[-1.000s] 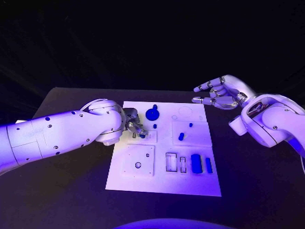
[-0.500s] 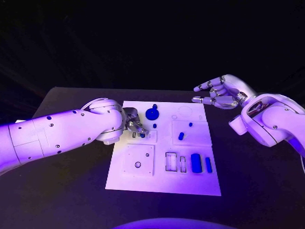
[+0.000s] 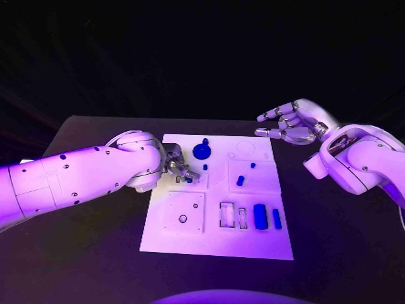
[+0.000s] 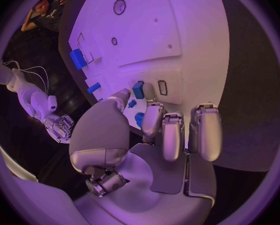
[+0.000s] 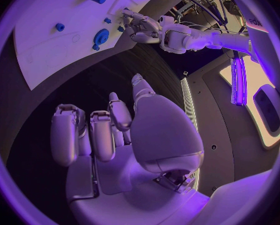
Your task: Assemble the parts on the task board
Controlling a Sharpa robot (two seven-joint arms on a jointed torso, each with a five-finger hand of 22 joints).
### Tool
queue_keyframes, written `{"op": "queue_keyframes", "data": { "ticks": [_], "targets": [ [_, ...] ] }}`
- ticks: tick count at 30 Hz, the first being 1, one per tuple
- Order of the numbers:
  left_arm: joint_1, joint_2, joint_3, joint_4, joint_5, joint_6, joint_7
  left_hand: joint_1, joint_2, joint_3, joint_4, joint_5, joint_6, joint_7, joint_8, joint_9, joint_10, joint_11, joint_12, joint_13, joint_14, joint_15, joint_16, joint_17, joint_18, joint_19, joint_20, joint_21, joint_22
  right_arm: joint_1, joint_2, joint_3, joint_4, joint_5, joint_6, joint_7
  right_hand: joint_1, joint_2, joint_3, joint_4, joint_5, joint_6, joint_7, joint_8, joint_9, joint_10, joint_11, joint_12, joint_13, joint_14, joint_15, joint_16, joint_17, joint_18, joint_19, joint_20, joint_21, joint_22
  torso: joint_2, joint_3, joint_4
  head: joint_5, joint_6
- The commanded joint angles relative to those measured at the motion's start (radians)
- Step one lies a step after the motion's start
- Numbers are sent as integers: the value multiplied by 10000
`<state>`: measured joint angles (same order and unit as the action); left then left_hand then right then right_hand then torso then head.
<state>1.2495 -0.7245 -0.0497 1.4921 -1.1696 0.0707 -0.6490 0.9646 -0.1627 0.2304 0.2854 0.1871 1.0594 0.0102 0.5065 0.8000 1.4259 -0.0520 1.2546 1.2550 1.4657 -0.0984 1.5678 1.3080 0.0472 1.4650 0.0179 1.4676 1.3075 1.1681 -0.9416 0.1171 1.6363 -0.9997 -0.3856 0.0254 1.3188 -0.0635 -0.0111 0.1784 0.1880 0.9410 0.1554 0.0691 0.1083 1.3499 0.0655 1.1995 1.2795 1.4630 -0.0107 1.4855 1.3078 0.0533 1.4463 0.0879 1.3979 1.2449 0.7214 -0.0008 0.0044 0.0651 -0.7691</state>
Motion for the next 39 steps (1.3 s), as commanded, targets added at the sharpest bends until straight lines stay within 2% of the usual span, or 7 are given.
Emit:
{"op": "queue_keyframes", "data": {
  "ticks": [1, 14, 19, 23, 28, 35, 39],
  "targets": [
    [-18, -69, 5, 25, 17, 38, -41, -23, 161, -462, 32, -375, 47, -27, 40, 33, 72, -36, 56, 32, 1051, -56, 30, 2628, -107, 269, -84, 59, 1113, -5, 15, 5, -13, -8, 82, 71, -2, 66, -53, 10, 42, 61, -21, 10, 13, -20, -1, -10, -11, 746, -26, -38, 1237, 132, -62, 5, -44, -17, 0, -9, -9, -21, 9],
    [89, -447, 361, 497, 709, -331, -2, 121, 494, -1660, 53, -667, -60, 2, 21, 96, -22, -17, -78, -106, 1051, -52, 30, 2628, -72, 199, -87, -50, 988, -12, 2, 3, -116, 18, 96, 80, -27, 64, -83, 26, 48, 59, -19, 6, 12, -22, 1, -13, -15, 745, -26, -42, 1234, 133, -65, 4, -51, -26, -8, -3, 4, -81, 85],
    [352, -709, 651, 627, 1342, -104, 10, 389, 651, -2029, 43, -650, -279, 75, -65, 92, -205, 47, -302, -319, 1051, -16, 30, 2628, -25, 89, -59, -199, 795, -19, 24, 1, -157, 43, 101, 83, -27, 64, -83, 26, 48, 59, -19, 6, 12, -22, 1, -13, -15, 745, -26, -42, 1234, 133, -65, 4, -51, -26, -1, 0, -15, -38, 97],
    [743, -876, 789, 305, 1695, 579, -7, 788, 794, -2316, 32, -617, -537, 191, -240, 1, -461, 142, -622, -628, 1051, 50, 30, 2628, 44, -83, 7, -432, 499, -23, 41, 0, -175, 55, 101, 80, -27, 64, -83, 26, 48, 59, -19, 6, 12, -22, 1, -13, -15, 745, -26, -42, 1234, 133, -65, 4, -51, -26, -2, 13, -1, -37, 106],
    [1080, -764, 834, -486, 1492, 1295, -14, 1467, 1001, -2462, 9, -514, -964, 423, -769, -459, -800, 337, -1067, -1070, 1051, 204, 30, 2628, 110, -252, 129, -675, 214, -27, 68, 0, -197, 59, 101, 75, -27, 64, -83, 26, 48, 59, -19, 6, 12, -22, 1, -13, -15, 745, -26, -42, 1234, 133, -65, 4, -51, -26, 11, 11, 3, 19, 116],
    [1201, -487, 827, -1176, 1161, 1753, 3, 1690, 1202, -2583, 33, -506, -914, 504, -1025, -849, -847, 407, -1114, -1145, 1051, 279, 30, 2628, 114, -252, 214, -699, 216, -32, 107, -1, -211, 60, 104, 75, -27, 64, -83, 26, 48, 59, -19, 6, 12, -22, 1, -13, -15, 745, -26, -42, 1234, 133, -65, 4, -51, -26, 5, 4, -6, 63, 136],
    [1219, -396, 734, -1284, 1150, 1887, 12, 1661, 1319, -2658, 54, -511, -841, 510, -1101, -997, -809, 415, -1062, -1114, 1051, 288, 30, 2628, 103, -219, 231, -668, 269, -34, 114, -2, -216, 60, 110, 72, -27, 64, -83, 26, 48, 59, -19, 6, 12, -22, 1, -13, -15, 745, -26, -42, 1234, 133, -65, 4, -51, -26, -2, 3, -2, 55, 135]
  ]
}}
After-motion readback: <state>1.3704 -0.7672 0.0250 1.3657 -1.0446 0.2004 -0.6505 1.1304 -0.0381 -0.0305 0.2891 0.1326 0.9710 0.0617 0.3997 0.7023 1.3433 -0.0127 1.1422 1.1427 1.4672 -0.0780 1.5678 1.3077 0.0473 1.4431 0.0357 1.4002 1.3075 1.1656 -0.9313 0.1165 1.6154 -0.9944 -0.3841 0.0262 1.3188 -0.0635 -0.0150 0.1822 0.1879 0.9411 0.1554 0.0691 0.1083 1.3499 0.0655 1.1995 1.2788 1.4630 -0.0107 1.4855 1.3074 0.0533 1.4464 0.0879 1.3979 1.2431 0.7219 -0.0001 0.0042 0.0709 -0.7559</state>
